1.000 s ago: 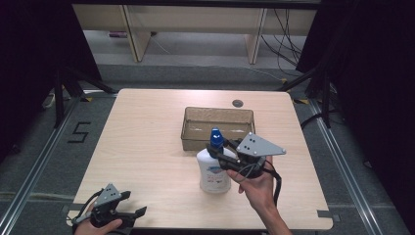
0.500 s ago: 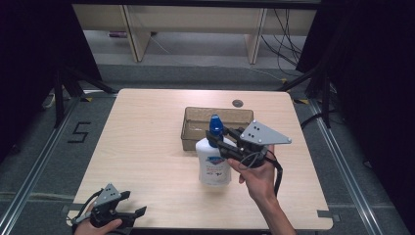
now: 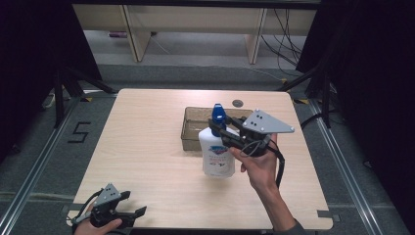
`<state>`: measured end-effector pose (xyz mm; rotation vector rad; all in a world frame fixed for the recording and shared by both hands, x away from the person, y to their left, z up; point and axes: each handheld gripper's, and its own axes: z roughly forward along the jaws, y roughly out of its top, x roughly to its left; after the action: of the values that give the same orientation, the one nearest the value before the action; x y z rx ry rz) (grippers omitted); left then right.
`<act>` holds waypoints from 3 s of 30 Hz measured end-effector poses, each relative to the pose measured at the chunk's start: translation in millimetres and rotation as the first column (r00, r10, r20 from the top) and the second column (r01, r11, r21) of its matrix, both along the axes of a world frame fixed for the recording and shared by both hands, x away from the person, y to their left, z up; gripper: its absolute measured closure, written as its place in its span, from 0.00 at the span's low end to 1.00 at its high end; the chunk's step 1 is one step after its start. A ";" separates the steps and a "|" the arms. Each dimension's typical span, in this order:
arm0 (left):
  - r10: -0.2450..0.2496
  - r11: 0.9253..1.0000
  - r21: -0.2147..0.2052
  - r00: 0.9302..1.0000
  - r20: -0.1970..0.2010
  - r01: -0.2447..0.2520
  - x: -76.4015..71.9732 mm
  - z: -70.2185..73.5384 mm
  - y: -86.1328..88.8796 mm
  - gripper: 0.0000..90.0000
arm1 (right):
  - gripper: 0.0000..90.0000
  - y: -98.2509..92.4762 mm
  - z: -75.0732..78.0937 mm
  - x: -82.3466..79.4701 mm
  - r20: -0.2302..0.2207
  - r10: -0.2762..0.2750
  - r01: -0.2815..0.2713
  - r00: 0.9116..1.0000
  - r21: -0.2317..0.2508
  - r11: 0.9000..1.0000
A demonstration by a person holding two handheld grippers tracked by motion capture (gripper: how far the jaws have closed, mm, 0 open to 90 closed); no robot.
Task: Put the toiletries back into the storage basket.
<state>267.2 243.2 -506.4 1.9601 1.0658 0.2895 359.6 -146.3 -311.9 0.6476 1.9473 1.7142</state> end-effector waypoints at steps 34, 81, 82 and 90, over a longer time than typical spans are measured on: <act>-0.012 1.000 0.007 1.000 -0.001 0.012 0.8 0.1 0.3 0.17 | 0.73 -26.4 33.7 44.9 0.010 -0.119 0.119 0.993 0.020 0.993; -0.012 1.000 0.002 1.000 -0.004 0.012 1.0 -0.3 -0.7 0.17 | 0.73 -55.2 18.8 121.7 -0.043 -0.291 0.291 0.956 0.005 0.957; -0.020 1.000 0.016 1.000 -0.005 0.020 1.1 0.3 0.5 0.17 | 0.73 -55.3 17.8 122.3 -0.046 -0.286 0.287 0.957 0.004 0.958; -0.022 1.000 0.017 1.000 -0.006 0.022 1.1 0.4 0.6 0.17 | 0.73 -55.8 8.9 126.4 -0.047 -0.287 0.287 0.957 0.003 0.958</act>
<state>268.3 243.8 -506.0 1.9872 1.0482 0.2824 486.0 -202.1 -303.1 0.9313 1.7738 1.5413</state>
